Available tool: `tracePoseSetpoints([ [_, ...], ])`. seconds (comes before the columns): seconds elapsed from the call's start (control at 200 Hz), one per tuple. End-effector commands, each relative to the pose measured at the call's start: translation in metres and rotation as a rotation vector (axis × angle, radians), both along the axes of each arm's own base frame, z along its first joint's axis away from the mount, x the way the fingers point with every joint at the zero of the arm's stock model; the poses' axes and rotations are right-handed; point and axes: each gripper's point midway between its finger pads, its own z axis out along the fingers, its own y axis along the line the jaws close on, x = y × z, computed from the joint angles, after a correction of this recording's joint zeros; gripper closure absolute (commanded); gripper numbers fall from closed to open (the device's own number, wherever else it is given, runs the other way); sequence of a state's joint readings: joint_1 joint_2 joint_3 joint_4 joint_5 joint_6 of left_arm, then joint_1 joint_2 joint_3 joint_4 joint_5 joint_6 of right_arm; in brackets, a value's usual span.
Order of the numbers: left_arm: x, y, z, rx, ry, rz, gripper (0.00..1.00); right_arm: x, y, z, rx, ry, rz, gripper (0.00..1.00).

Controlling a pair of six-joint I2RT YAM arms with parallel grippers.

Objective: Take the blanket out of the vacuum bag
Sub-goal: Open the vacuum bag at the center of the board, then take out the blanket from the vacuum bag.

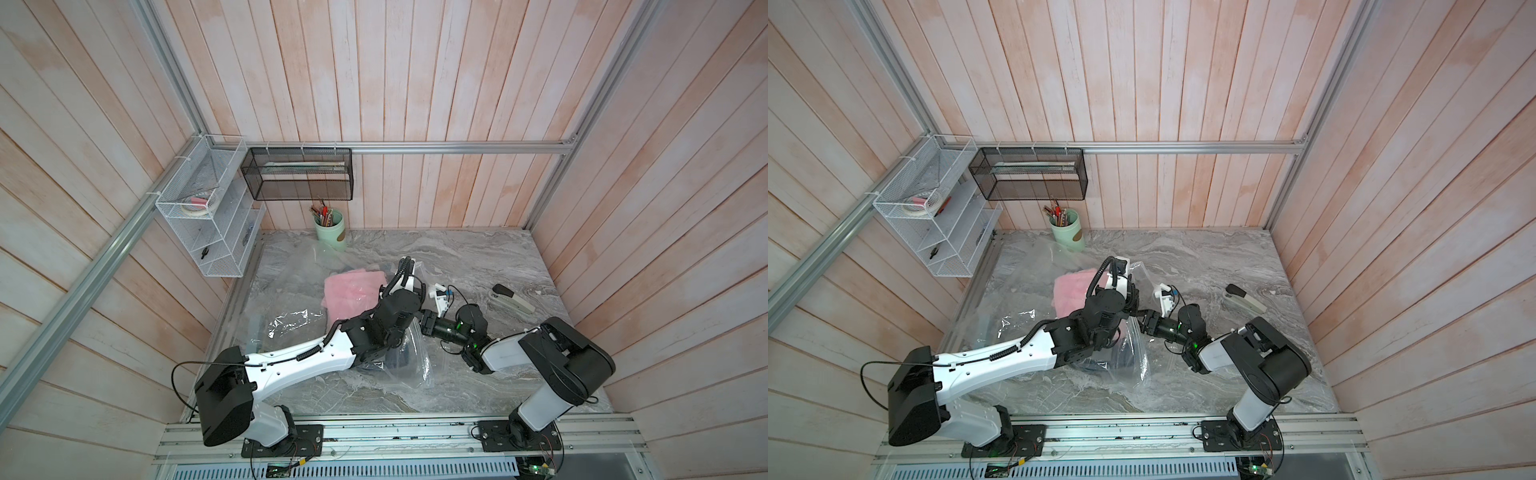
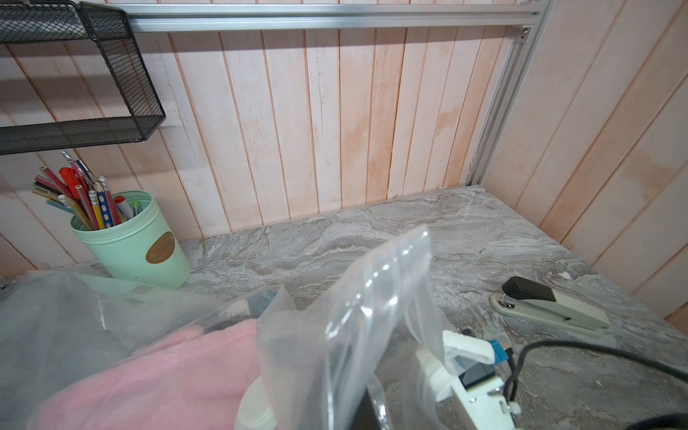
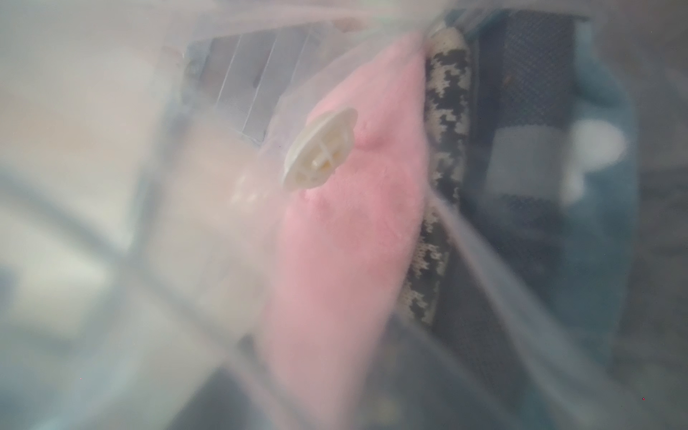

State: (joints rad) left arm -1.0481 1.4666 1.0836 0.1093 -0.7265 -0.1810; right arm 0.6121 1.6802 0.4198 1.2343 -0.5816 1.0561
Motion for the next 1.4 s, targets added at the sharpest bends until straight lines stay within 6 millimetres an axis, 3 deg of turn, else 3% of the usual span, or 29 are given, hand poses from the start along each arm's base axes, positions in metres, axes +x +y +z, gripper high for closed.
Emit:
tracePoseSetpoints([
  [0.0,0.0,0.005,0.013,-0.029,-0.037,-0.007,1.0,0.003,0.017,0.012,0.045,-0.028,0.035,0.39],
  [0.355,0.004,0.015,0.004,-0.01,-0.031,0.011,1.0,-0.002,0.046,-0.003,0.038,0.012,0.105,0.44],
  [0.465,0.004,0.017,0.002,-0.009,-0.026,0.013,1.0,-0.002,0.05,0.0,0.046,0.008,0.117,0.6],
  [0.555,0.004,0.018,-0.001,-0.003,-0.022,0.018,1.0,-0.001,0.052,0.003,0.048,0.005,0.122,0.66],
  [0.675,0.005,0.021,-0.007,0.01,-0.022,0.03,1.0,-0.002,0.053,0.007,0.039,-0.002,0.126,0.91],
  [0.785,0.005,0.023,-0.016,0.022,-0.011,0.038,1.0,-0.002,0.053,0.012,0.027,-0.016,0.127,1.0],
  [0.98,0.008,0.029,-0.025,0.041,-0.005,0.066,1.0,-0.001,0.051,0.022,-0.014,-0.034,0.113,1.0],
  [1.22,0.013,0.036,-0.034,0.07,-0.018,0.113,1.0,0.002,0.046,0.05,-0.026,-0.037,0.08,1.0],
  [1.395,0.02,0.041,-0.04,0.08,-0.014,0.139,1.0,-0.006,0.029,0.054,-0.06,-0.027,0.039,1.0],
])
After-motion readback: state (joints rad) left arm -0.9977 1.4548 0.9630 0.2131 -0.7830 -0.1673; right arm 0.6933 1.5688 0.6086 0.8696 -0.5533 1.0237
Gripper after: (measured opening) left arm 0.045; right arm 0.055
